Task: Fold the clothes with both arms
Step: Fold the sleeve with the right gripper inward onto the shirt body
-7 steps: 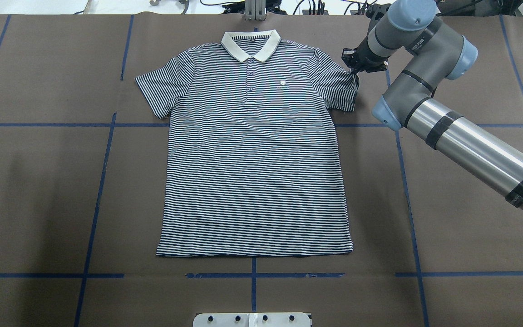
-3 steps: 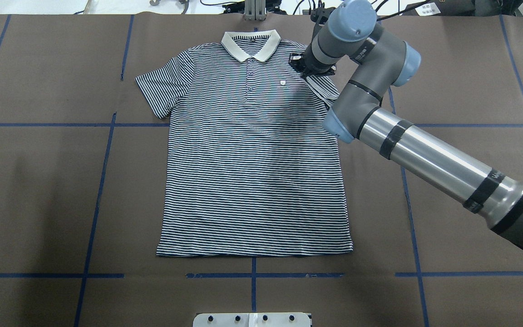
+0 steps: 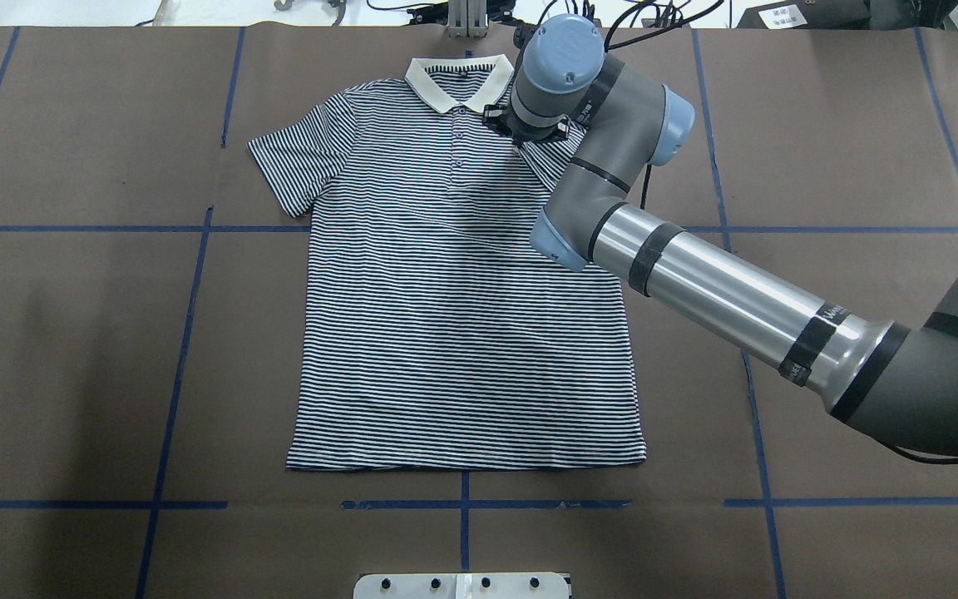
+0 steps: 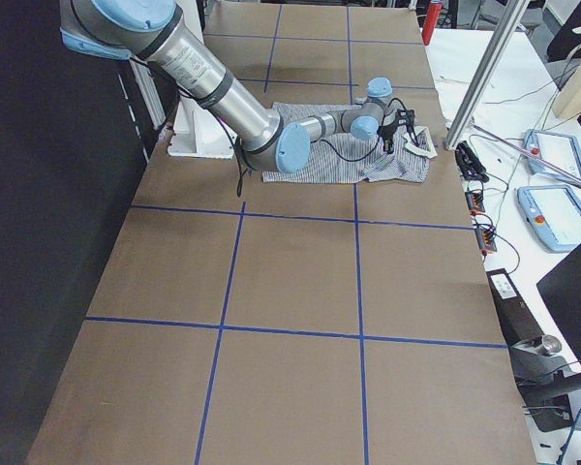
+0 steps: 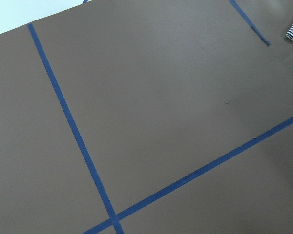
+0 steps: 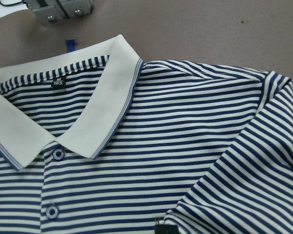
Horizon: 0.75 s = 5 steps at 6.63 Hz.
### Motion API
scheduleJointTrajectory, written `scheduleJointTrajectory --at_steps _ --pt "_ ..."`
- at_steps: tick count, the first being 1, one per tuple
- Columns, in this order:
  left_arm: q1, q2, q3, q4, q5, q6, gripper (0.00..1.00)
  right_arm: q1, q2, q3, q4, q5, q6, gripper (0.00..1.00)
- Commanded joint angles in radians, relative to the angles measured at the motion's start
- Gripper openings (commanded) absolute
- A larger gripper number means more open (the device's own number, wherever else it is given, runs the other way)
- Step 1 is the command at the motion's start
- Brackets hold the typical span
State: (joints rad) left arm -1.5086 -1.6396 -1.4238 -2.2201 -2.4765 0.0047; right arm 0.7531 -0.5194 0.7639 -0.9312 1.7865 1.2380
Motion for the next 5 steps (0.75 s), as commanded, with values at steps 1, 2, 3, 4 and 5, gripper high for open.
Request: scheduleJointTrajectory --at_steps 1,2,3,4,5 --pt "0.002 -0.002 -0.001 0.0 -0.002 -0.02 1.0 -0.005 0.021 -0.046 0.002 -0.033 0.0 0.0" --pt "0.04 -0.032 0.0 -0.001 0.007 -0.138 1.0 -0.003 0.019 -0.046 0.002 -0.033 0.0 0.99" --pt "0.121 -0.098 0.003 0.005 0.013 -0.238 1.0 0.0 0.019 -0.016 0.003 -0.024 0.0 1.0" --pt "0.21 -0.167 0.009 0.007 0.052 -0.378 1.0 0.009 0.012 0.03 0.003 0.025 -0.002 1.0" --pt "0.273 -0.262 0.044 0.016 0.062 -0.543 1.0 0.038 -0.049 0.158 -0.007 0.11 0.005 1.0"
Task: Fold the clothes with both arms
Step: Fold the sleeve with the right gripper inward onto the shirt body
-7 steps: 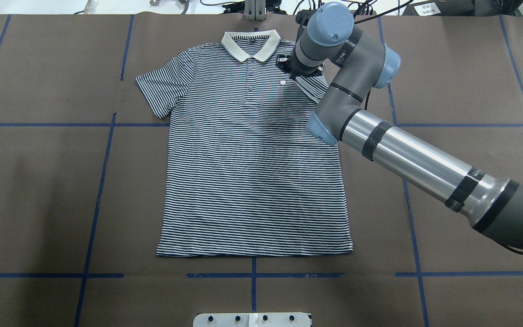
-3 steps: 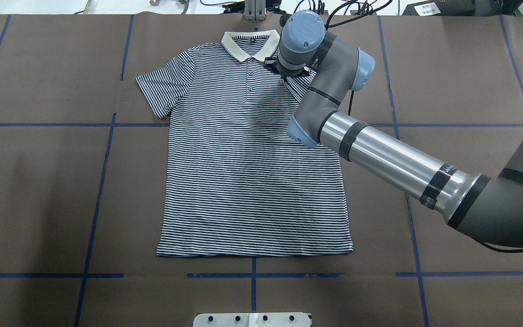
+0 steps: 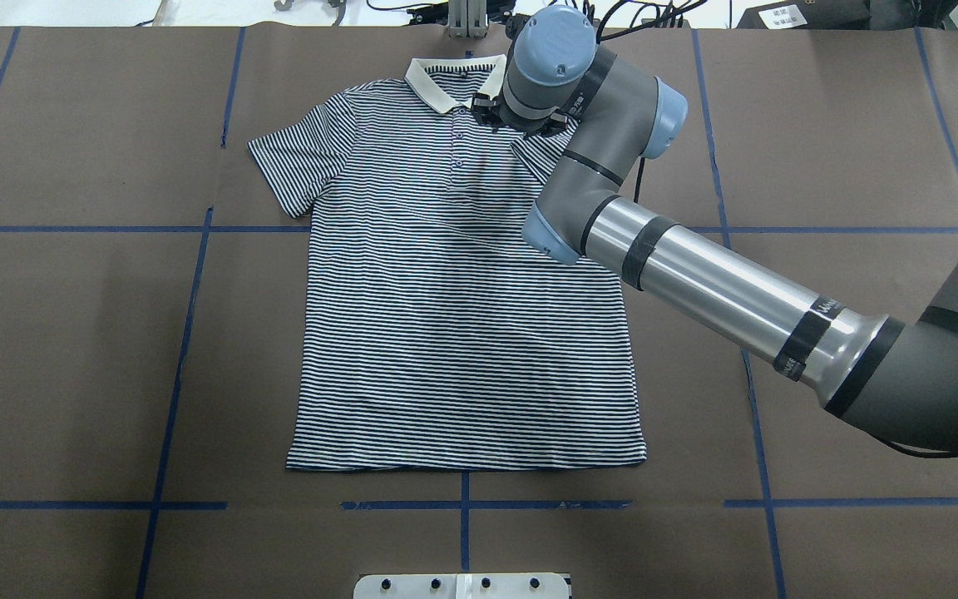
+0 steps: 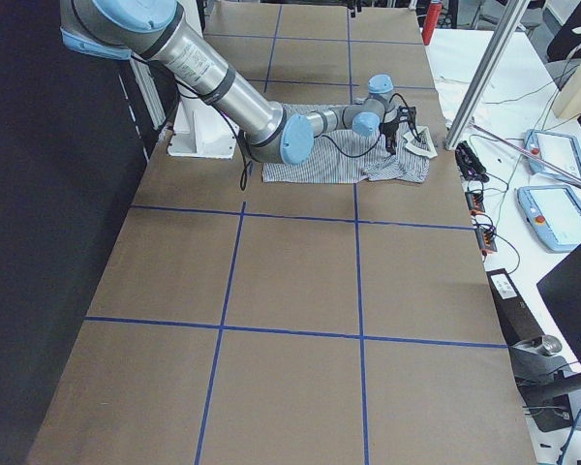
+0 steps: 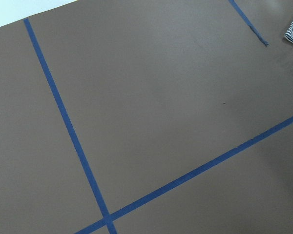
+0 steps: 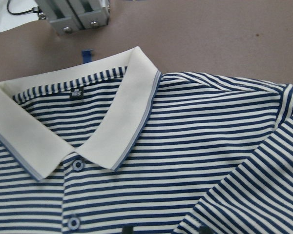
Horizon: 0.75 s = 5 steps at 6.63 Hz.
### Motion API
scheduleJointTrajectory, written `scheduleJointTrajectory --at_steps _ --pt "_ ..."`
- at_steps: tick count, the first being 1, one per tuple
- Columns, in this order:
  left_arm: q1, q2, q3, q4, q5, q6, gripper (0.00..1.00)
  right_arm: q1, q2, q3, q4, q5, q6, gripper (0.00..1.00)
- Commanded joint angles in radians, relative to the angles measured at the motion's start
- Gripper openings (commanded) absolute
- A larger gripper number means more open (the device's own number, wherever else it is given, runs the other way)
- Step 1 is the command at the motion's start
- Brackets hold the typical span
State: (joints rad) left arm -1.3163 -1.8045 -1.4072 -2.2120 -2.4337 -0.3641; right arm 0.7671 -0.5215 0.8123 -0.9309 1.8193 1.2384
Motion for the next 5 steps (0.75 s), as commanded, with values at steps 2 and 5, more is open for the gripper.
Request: scheduleJointTrajectory --at_steps 2,5 --pt "0.233 -0.261 0.114 0.009 0.2 -0.449 1.0 0.072 -0.258 0.383 -0.016 0.223 0.003 1.0" --pt "0.363 -0.46 0.334 0.003 0.418 -0.558 0.74 0.106 -0.567 0.749 -0.011 0.314 0.003 1.0"
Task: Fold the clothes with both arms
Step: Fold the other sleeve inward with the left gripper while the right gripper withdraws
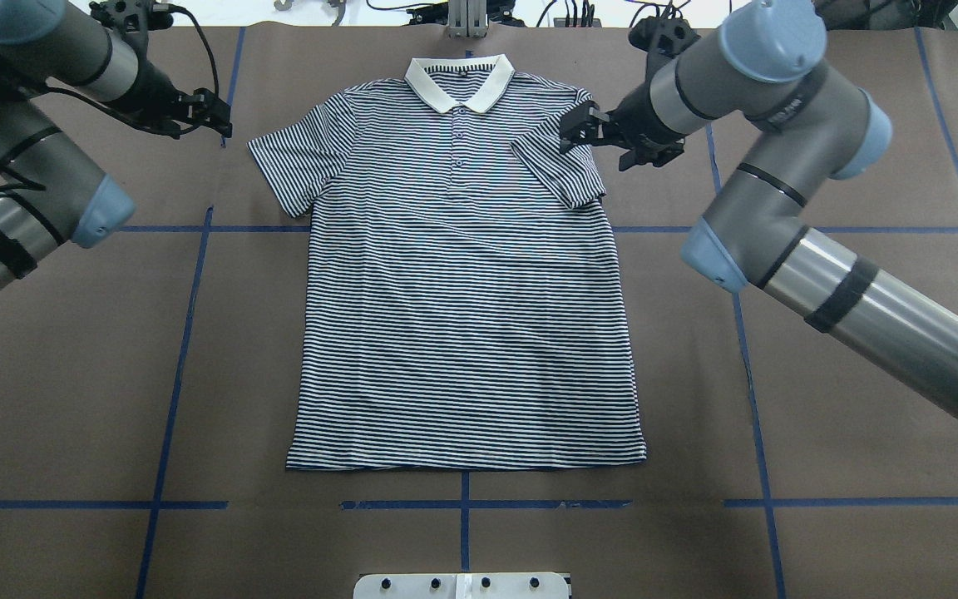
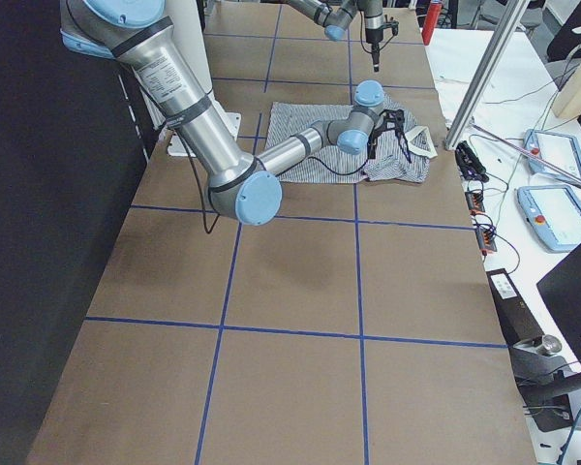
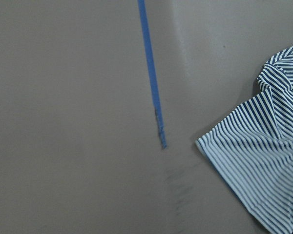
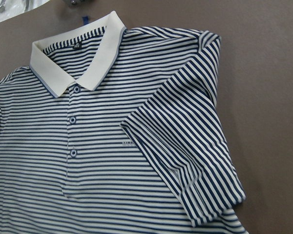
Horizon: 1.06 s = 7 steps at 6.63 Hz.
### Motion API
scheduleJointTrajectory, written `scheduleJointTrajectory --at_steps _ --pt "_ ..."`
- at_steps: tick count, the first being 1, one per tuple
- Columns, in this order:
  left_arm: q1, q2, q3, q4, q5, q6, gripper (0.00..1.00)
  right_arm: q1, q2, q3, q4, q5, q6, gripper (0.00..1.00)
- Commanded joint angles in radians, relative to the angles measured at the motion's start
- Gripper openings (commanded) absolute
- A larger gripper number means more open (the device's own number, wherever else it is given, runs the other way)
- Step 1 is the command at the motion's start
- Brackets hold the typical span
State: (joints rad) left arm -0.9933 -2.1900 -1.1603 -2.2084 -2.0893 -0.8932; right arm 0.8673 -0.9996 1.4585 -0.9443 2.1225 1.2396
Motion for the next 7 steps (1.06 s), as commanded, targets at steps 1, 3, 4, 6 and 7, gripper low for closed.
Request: scheduleJointTrajectory --at_steps 1,3,4,6,7 --pt "0.063 -0.094 0.125 -0.005 0.107 -0.03 0.64 0.004 -0.091 0.106 0.001 0.005 0.003 1.0" --pt "0.07 -0.121 0.183 -0.022 0.149 -0.024 0.59 0.002 -0.094 0.098 0.001 0.007 0.001 1.0" --pt "0.073 -0.131 0.211 -0.04 0.153 -0.024 0.57 -0.004 -0.094 0.095 0.001 0.004 0.0 1.0" --pt "0.073 -0.134 0.244 -0.074 0.155 -0.023 0.55 -0.004 -0.093 0.094 0.001 0.004 0.001 1.0" --pt "0.073 -0.136 0.248 -0.076 0.155 -0.023 0.52 -0.004 -0.091 0.094 -0.001 0.004 0.001 1.0"
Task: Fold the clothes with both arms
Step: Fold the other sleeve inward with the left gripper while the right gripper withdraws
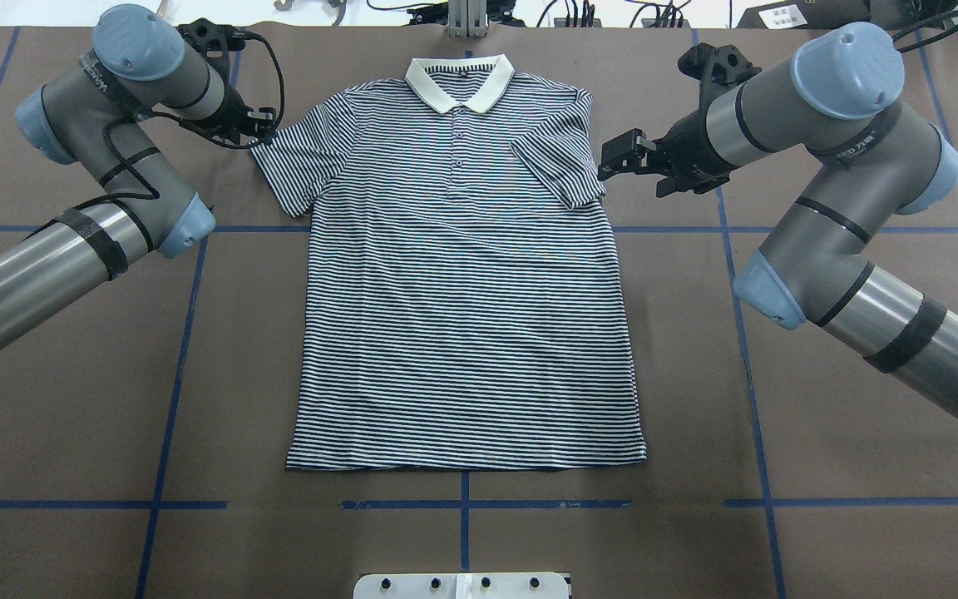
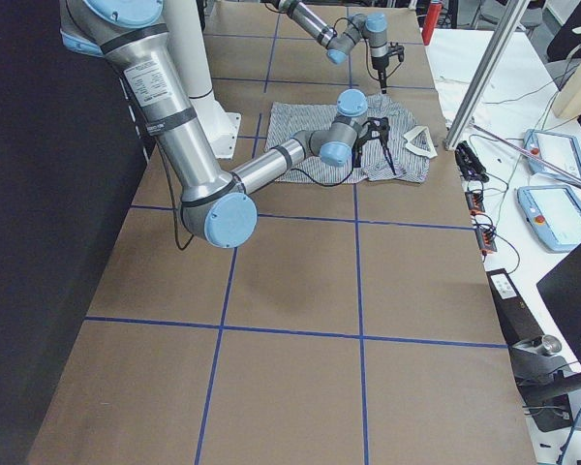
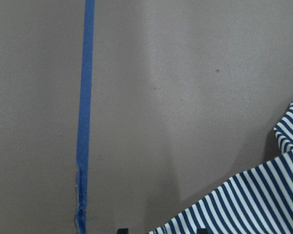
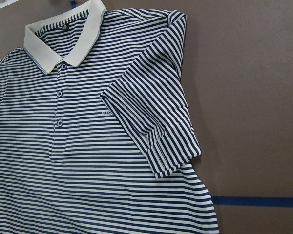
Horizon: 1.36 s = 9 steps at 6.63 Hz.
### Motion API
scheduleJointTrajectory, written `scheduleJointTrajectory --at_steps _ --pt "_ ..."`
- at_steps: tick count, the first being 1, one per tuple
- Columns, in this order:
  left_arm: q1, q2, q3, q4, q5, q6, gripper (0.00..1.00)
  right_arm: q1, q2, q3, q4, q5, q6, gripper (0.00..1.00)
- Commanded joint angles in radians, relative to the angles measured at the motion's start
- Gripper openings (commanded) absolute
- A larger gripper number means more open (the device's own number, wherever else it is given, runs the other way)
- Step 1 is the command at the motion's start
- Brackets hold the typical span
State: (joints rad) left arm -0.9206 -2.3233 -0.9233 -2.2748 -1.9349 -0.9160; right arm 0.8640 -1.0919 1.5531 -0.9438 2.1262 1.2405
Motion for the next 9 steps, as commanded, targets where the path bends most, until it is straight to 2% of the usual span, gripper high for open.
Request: scheduleJointTrajectory --at_steps 1,3,4,6,7,8,9 --pt "0.002 -0.004 0.021 -0.011 0.001 0.002 0.49 -0.002 0.001 -0.001 -0.001 0.0 0.0 1.0" --pt "0.003 -0.004 0.023 -0.011 0.001 0.002 0.23 -0.002 0.001 -0.004 -0.001 0.0 0.0 1.0" --pt "0.003 -0.011 0.023 -0.011 -0.001 0.002 0.0 -0.002 0.001 -0.004 -0.001 0.0 0.0 1.0" --pt "0.0 -0.045 -0.011 0.0 -0.034 -0.009 0.0 0.0 0.003 -0.001 -0.001 0.001 0.002 1.0" --pt "0.0 -0.045 -0.081 0.044 -0.121 -0.021 0.0 -0.002 0.004 -0.002 -0.001 0.001 0.002 1.0" --pt "0.003 -0.065 -0.153 0.095 -0.133 -0.096 0.0 0.0 0.006 0.002 -0.001 0.003 0.002 1.0" --pt "0.047 -0.132 -0.132 0.097 -0.124 -0.162 0.0 -0.002 0.007 0.001 -0.001 0.003 0.002 1.0"
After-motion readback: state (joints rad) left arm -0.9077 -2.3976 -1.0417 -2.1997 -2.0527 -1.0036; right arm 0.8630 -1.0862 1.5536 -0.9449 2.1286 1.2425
